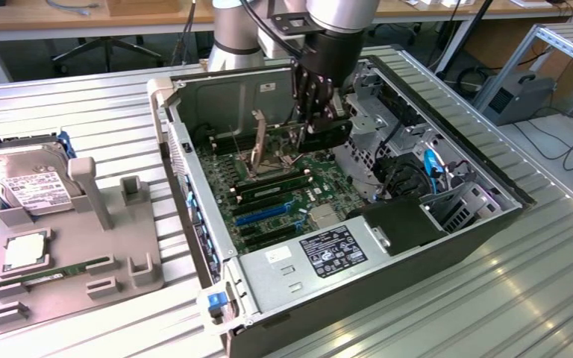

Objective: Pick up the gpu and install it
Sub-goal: 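Insert the gpu into the slot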

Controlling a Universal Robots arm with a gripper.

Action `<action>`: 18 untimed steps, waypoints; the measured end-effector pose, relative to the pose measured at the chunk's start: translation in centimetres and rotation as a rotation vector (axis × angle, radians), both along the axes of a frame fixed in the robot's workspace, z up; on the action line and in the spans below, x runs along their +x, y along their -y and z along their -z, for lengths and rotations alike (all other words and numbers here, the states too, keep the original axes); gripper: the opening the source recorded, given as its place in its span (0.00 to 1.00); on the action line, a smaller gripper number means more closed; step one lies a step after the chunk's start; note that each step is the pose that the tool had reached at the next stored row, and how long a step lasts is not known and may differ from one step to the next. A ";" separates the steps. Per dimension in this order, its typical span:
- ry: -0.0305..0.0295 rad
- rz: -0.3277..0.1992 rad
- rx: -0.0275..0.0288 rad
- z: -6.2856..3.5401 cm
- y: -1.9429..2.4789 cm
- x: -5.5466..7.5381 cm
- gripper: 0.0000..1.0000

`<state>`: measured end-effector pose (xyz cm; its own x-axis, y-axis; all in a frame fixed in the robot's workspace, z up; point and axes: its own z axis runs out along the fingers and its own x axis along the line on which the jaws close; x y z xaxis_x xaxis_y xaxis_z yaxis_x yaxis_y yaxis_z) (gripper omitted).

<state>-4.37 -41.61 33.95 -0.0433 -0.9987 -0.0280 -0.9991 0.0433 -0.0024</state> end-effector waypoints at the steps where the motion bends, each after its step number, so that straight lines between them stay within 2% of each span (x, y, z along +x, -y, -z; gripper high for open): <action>1: 0.0001 0.000 0.0001 0.01 0.03 0.0 0.27; 18: 0.0000 0.000 0.0001 0.10 0.45 0.0 0.27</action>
<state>-4.39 -42.07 33.85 -0.0433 -0.9987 -0.0280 -0.9991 0.0434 -0.0025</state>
